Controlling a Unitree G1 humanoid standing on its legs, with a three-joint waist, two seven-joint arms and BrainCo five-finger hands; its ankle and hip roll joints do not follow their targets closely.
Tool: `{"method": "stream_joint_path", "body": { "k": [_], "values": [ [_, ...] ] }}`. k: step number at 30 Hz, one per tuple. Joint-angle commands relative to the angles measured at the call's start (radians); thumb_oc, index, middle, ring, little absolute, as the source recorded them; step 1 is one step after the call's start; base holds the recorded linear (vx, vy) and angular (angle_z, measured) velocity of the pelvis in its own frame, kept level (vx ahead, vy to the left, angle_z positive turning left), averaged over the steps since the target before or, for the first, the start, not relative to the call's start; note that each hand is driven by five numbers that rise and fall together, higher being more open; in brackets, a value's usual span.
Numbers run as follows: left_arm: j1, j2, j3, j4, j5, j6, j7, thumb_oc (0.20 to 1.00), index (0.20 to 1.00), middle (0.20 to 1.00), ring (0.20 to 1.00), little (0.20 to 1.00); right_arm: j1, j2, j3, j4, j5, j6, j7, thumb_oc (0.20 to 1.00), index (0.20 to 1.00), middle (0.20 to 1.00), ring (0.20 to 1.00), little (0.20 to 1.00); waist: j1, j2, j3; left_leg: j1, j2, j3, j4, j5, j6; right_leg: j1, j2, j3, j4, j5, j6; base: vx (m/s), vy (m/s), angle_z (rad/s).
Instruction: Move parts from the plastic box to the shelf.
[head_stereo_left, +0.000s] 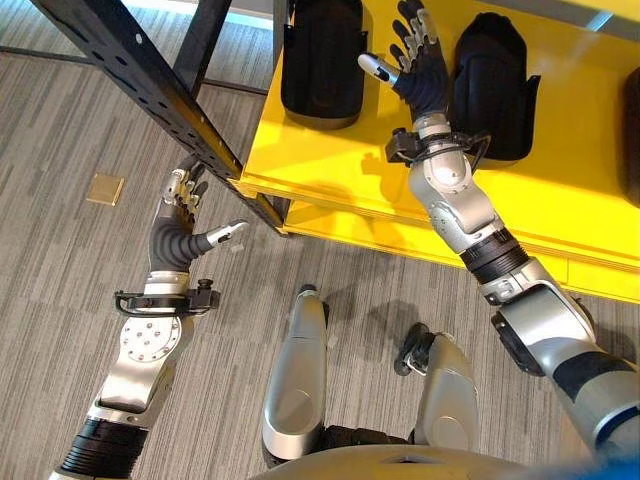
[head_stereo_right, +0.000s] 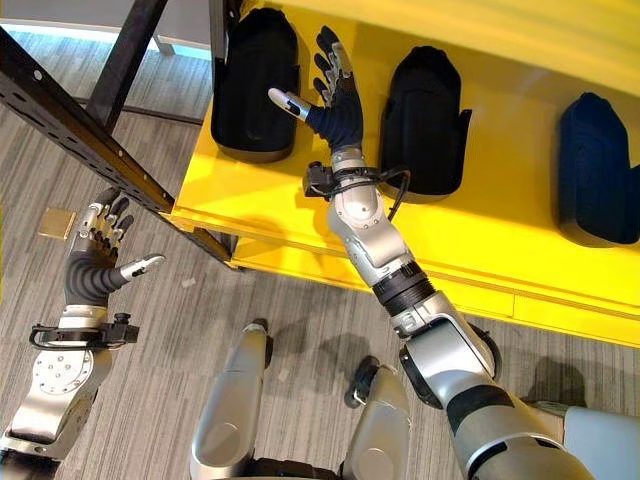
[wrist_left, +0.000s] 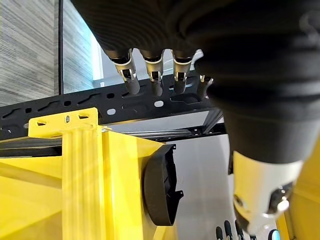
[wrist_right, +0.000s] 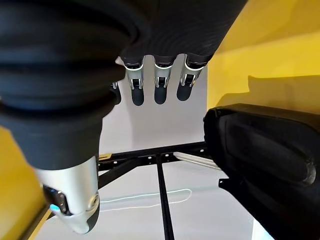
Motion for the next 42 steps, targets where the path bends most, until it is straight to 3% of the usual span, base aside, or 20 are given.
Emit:
{"method": "stream_joint_path", "body": {
  "k": [1, 27, 42],
  "values": [
    [0.044, 0.053, 0.0, -0.11, -0.013, -0.074, 0.026, 1.0, 1.0, 1.0, 1.0, 1.0, -0.117, 0.028, -0.043, 0.065, 0.034, -0.07, -0.017, 1.0, 1.0, 1.0, 1.0, 1.0, 0.018, 0.013, -0.029, -0.036, 0.002, 0.06, -0.065, 0.088, 0.064, 0.003, -0.005, 0.084, -0.026, 0.051, 0.017, 0.0, 0.0, 0.0],
    [0.046, 0.085, -0.02, -0.123, -0.011, -0.089, 0.053, 1.0, 1.0, 1.0, 1.0, 1.0, -0.163, 0.171, -0.019, 0.428, 0.122, -0.036, 0.0, 1.0, 1.0, 1.0, 1.0, 1.0, 0.048, 0.051, -0.006, -0.095, -0.019, 0.047, -0.039, 0.09, 0.078, -0.042, -0.011, 0.08, -0.01, 0.061, 0.018, 0.0, 0.001, 0.01],
    [0.044, 0.098, -0.024, -0.126, -0.01, -0.096, 0.059, 1.0, 1.0, 1.0, 1.0, 1.0, -0.187, 0.181, -0.023, 0.476, 0.123, -0.035, -0.002, 1.0, 1.0, 1.0, 1.0, 1.0, 0.071, 0.056, 0.002, -0.116, -0.027, 0.034, -0.026, 0.086, 0.084, -0.047, -0.017, 0.07, -0.007, 0.062, 0.022, 0.0, 0.001, 0.01]
  ]
}}
